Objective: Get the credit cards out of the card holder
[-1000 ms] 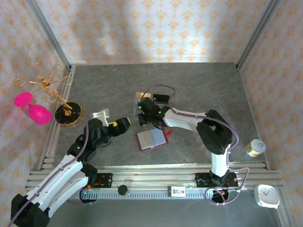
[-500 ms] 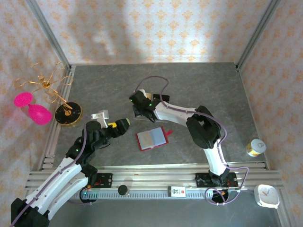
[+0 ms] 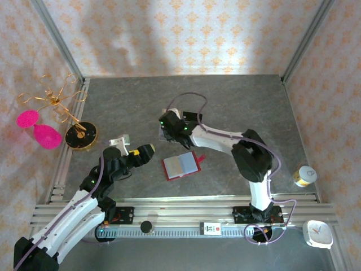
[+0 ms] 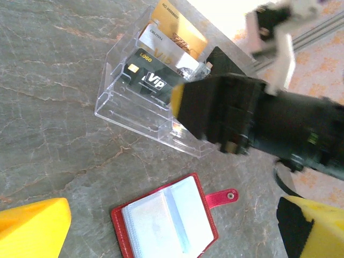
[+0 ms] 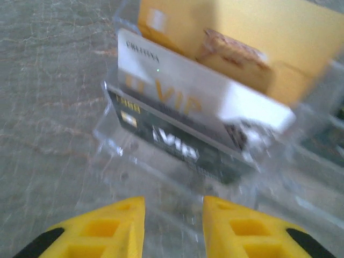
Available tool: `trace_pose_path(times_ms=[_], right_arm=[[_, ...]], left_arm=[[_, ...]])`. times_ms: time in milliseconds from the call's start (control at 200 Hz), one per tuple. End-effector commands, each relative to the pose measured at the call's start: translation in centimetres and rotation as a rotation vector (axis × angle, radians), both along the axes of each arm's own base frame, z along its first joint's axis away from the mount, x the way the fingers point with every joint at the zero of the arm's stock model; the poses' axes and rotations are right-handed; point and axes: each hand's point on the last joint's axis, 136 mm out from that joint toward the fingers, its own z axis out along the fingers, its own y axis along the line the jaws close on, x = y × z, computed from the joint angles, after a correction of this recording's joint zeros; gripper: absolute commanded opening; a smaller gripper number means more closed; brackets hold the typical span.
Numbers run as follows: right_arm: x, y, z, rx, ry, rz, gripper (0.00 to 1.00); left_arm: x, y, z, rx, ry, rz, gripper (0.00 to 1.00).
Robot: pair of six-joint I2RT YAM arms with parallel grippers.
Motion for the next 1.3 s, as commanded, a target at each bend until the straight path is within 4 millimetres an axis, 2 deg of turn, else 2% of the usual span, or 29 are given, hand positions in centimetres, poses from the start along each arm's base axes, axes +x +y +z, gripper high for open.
trace_pose_path(times_ms=[0, 85, 175, 285, 430, 661, 826, 921, 1001, 1066, 1121, 1181, 1296], right_arm=[[-2.8, -0.9, 1.0, 0.080, 0.017, 0.017, 0.38], [-6.2, -1.5, -2.1, 0.045, 0.086, 0.072, 0.39], [-9.8, -1.2, -4.9, -0.017, 0.121, 0.136, 0.40], [-11.8, -0.8, -6.3, -0.056, 0.110, 0.160, 0.40], [-12.3, 0.1, -6.0, -0.052, 0.076, 0.175, 0.42], [-12.8, 0.7, -5.8, -0.098, 0.041, 0.193, 0.45], [-13.5, 0.3, -7.8, -0.155, 0.080, 0.206, 0.44], [-13.8, -0.1, -9.1, -0.182, 0.104, 0.206, 0.39], [-14.0, 0.0, -9.5, -0.182, 0.117, 0.211, 0.33], [-13.9, 0.1, -9.4, -0.173, 0.115, 0.201, 0.20], [-13.7, 0.5, -8.8, -0.142, 0.108, 0.191, 0.08], [-13.6, 1.1, -7.8, -0.091, 0.097, 0.185, 0.00], [-13.1, 1.7, -5.6, 0.033, 0.074, 0.130, 0.00]], left_arm=[[0.4, -0.5, 1.0, -0.062, -0.041, -0.013, 0.99], [0.4, -0.8, 0.7, -0.059, -0.041, -0.026, 0.99], [0.5, -0.8, 0.0, -0.046, -0.027, -0.025, 0.92], [0.6, -0.8, -1.0, -0.035, -0.001, -0.024, 0.87], [0.6, -0.9, -1.7, -0.034, 0.017, -0.031, 0.79], [0.4, -1.0, -2.4, -0.027, 0.039, -0.038, 0.72], [0.4, -1.3, -2.5, -0.032, 0.046, -0.053, 0.66], [0.3, -1.6, -2.7, -0.036, 0.054, -0.073, 0.62], [0.1, -2.0, -3.2, -0.041, 0.069, -0.091, 0.58], [-0.1, -2.4, -3.7, -0.043, 0.082, -0.107, 0.54], [-0.3, -2.9, -3.9, -0.043, 0.085, -0.125, 0.51], [-0.6, -3.5, -4.2, -0.037, 0.092, -0.143, 0.47], [-1.1, -5.1, -5.1, -0.032, 0.111, -0.190, 0.37]])
